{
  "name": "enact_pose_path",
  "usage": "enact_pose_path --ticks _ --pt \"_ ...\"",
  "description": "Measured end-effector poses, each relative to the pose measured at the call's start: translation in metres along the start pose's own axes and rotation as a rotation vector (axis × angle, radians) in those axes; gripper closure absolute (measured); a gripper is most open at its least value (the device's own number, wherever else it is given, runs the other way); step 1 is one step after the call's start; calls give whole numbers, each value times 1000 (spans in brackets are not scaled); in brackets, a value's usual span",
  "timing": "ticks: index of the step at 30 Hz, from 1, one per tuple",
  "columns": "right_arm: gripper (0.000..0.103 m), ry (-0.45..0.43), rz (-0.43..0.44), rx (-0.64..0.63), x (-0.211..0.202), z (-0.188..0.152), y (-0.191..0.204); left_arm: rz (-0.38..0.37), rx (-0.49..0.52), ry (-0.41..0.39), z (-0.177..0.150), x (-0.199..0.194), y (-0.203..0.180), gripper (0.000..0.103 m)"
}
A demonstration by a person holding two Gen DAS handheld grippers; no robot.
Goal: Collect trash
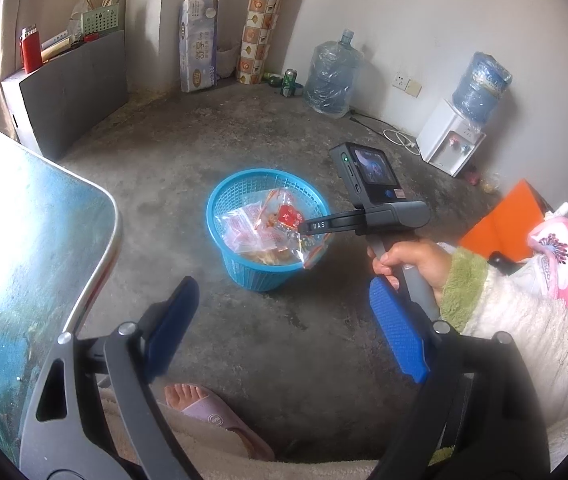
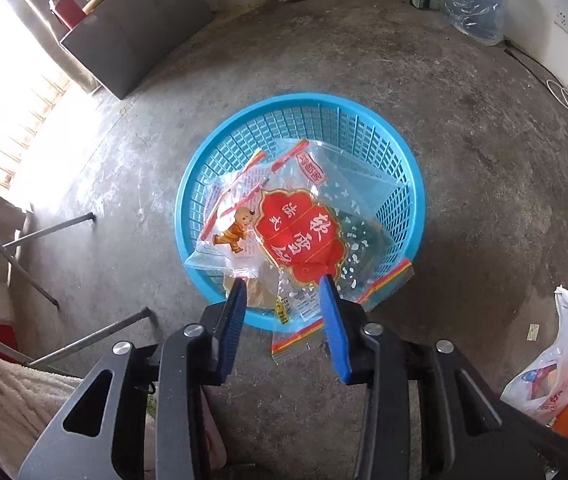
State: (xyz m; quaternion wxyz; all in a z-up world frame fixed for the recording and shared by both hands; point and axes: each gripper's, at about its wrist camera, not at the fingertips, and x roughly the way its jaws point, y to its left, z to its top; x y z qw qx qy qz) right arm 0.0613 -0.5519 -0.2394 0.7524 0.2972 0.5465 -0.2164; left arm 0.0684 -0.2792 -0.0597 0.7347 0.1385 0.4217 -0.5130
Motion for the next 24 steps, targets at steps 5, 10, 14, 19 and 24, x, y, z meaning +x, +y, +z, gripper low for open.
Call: enact_pose_path --ticks 5,10,14,19,24 --pt "84 80 12 84 49 22 -7 -20 -21 6 -5 2 3 20" --pt "85 143 4 135 91 41 -7 -17 -30 -7 -3 1 8 20" --pt "85 177 -31 133 114 41 -2 -3 -34 -21 -2 -2 11 20" --pt "83 150 4 142 98 36 3 10 -42 -30 -5 -9 10 20" --pt "65 64 55 118 51 28 5 34 -48 -54 -8 -20 7 20"
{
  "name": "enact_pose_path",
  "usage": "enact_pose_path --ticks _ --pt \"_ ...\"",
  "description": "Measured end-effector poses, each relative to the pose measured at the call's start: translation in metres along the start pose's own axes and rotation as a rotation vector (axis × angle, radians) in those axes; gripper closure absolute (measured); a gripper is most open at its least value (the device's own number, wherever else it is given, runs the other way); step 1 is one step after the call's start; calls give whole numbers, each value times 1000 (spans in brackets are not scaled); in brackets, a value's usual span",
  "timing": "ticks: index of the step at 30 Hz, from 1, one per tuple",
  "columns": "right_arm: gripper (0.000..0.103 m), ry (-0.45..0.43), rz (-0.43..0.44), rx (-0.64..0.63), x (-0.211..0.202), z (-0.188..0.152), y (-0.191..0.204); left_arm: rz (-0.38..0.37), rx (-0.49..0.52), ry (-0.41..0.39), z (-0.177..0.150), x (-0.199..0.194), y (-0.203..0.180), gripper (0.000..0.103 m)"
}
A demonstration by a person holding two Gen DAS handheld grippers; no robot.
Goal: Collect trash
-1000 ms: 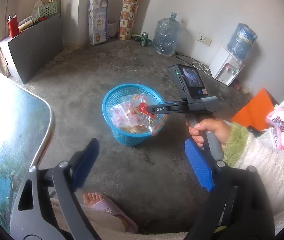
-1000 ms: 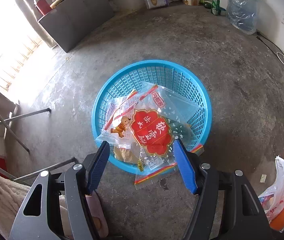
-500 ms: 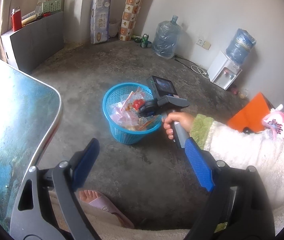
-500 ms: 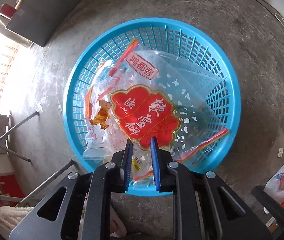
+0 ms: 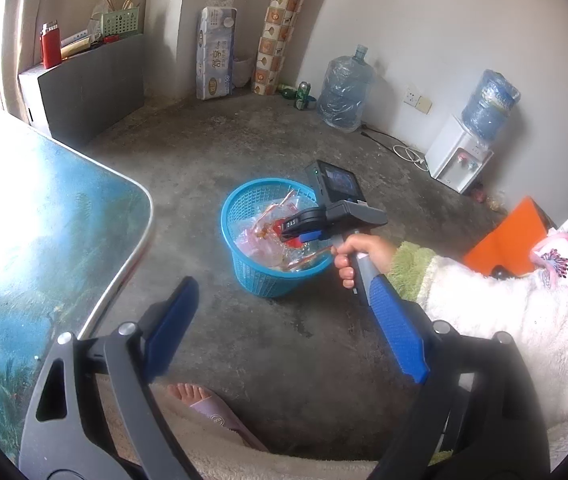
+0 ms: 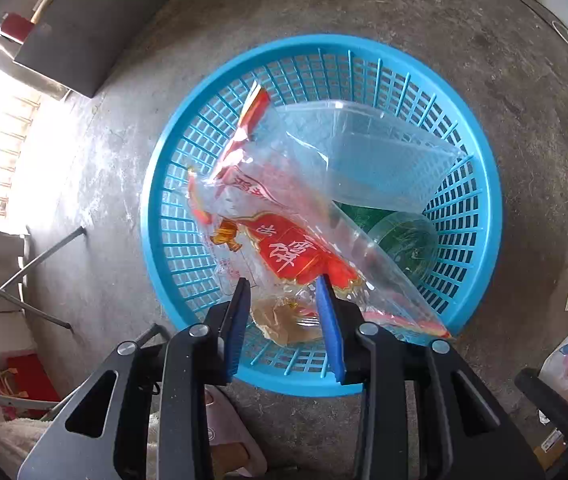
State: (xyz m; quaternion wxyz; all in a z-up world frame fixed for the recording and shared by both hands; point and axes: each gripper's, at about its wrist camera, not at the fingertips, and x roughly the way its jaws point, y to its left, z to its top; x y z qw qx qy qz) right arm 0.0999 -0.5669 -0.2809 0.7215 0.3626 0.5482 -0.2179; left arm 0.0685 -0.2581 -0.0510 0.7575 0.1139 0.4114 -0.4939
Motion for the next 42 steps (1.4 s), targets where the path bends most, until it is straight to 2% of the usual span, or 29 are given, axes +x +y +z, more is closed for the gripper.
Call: enact_pose_path --ticks 4,7,8,10,12,13,15,18,24,28,30,36,42 --pt "65 -75 60 12 -45 -14 -2 21 -20 -23 -1 -14 -3 20" --pt "64 -155 97 -20 -94 -37 8 47 -40 -47 -2 -30 -4 20" --pt "61 -186 101 -37 -112 -48 13 57 -48 -58 -2 -36 -4 20" --pt "49 -265 93 -85 -151 -74 26 83 -66 -85 -5 -51 -3 15" --pt "32 -352 58 -129 -187 -102 42 114 -88 -118 -8 -65 -2 13" --pt "29 -390 39 -150 -202 -117 51 136 -99 -131 -9 -71 0 11" --pt "16 -458 2 -181 -228 -144 65 172 -121 -150 -11 -80 3 10" --pt "8 -534 -64 -192 -255 -177 79 231 -166 -165 -12 -91 11 9" --pt "7 -551 -178 -192 -278 -212 95 287 -259 -170 -15 -105 28 9" --pt "7 -547 -233 -158 -286 -217 95 338 -285 -167 -17 -109 28 9" --pt "7 -564 -263 -136 -292 -221 94 371 -283 -180 -18 -111 24 9" --pt "7 -667 -395 -103 -310 -233 97 545 -232 -179 -17 -114 16 9" --pt "7 -701 -461 -75 -313 -243 99 610 -260 -189 -20 -122 18 9"
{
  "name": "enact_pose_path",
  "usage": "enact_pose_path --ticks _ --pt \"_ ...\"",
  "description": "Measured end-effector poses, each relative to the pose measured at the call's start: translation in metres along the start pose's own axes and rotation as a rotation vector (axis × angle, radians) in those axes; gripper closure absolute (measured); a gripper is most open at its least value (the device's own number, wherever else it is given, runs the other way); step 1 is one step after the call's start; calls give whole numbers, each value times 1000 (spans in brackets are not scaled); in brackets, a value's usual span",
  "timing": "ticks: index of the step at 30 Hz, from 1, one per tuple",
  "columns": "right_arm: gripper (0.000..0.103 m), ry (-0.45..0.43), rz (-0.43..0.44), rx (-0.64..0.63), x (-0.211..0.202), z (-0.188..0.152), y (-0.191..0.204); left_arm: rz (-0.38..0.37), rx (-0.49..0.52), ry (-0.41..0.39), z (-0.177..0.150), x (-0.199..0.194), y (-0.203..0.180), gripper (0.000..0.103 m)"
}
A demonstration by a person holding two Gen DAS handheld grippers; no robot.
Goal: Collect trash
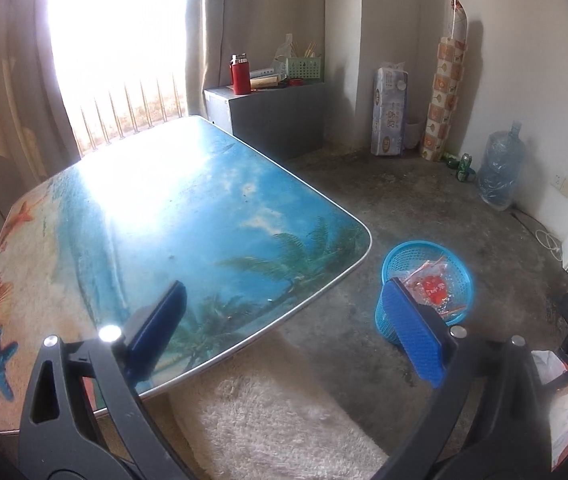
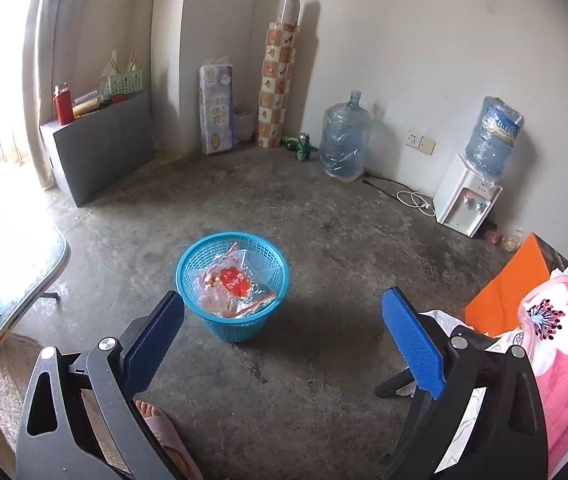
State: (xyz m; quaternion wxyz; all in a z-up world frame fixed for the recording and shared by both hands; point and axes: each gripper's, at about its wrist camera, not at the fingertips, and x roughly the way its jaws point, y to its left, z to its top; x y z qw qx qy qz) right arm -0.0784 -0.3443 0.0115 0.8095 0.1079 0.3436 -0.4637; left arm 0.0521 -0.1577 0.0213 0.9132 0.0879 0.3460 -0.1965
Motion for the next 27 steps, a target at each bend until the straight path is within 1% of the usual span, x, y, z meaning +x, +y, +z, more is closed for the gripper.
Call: enact_pose_path --ticks 3,7,10,13,18,27 --pt "7 15 -6 3 -1 -2 2 27 10 29 2 2 1 9" --pt "7 30 -14 11 -1 -4 4 24 34 58 1 5 -3 9" --pt "7 55 -16 16 1 -7 4 0 44 72 0 3 -7 9" --pt "7 84 -21 19 5 -11 4 4 55 66 -2 2 -12 9" --pt "7 122 -18 44 10 -16 0 3 47 93 -3 6 -15 9" --pt "7 125 -29 60 12 -16 -3 33 53 107 -6 11 -17 9"
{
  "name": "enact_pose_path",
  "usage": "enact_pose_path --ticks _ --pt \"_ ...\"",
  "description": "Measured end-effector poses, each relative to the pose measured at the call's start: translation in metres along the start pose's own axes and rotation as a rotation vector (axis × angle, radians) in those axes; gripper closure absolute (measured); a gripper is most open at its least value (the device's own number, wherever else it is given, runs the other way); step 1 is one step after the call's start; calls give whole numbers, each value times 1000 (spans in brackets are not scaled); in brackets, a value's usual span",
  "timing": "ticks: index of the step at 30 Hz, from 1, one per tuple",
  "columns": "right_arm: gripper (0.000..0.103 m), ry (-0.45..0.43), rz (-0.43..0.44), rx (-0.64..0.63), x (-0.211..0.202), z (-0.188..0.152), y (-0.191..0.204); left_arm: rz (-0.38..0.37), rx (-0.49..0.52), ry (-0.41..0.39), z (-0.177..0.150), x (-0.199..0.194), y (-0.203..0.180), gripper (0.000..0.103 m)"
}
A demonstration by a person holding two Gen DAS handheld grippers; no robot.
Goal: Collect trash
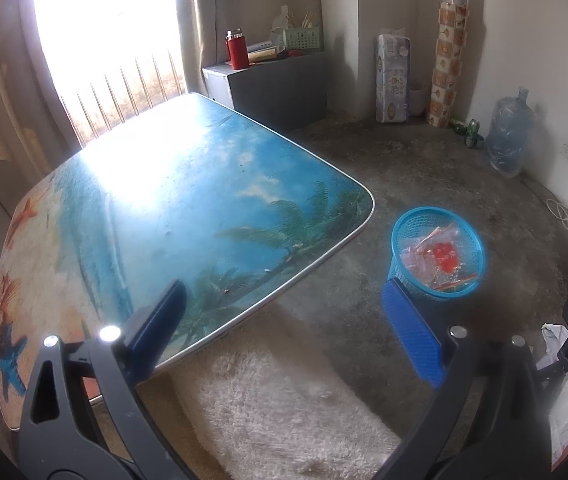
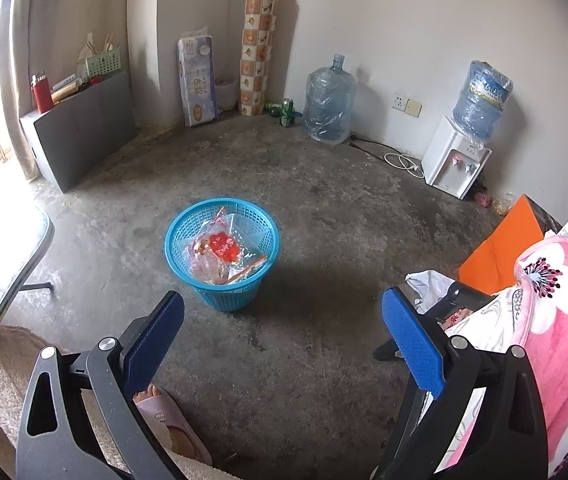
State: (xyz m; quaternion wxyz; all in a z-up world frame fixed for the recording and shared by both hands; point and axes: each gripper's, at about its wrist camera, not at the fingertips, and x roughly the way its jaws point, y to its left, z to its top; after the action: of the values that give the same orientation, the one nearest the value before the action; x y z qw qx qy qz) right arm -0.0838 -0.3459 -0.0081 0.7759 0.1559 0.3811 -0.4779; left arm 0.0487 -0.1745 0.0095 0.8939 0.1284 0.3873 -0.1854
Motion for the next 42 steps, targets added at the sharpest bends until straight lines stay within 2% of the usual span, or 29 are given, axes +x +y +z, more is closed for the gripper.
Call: enact_pose_path --ticks 13,25,42 --pt "7 -15 -3 10 -2 1 -2 -16 23 24 -1 2 -8 9" --pt "7 -20 -6 15 -1 2 -3 -83 87 28 -6 -3 -20 9" --pt "7 -24 -8 21 -2 1 -4 -95 73 44 -7 1 -19 9"
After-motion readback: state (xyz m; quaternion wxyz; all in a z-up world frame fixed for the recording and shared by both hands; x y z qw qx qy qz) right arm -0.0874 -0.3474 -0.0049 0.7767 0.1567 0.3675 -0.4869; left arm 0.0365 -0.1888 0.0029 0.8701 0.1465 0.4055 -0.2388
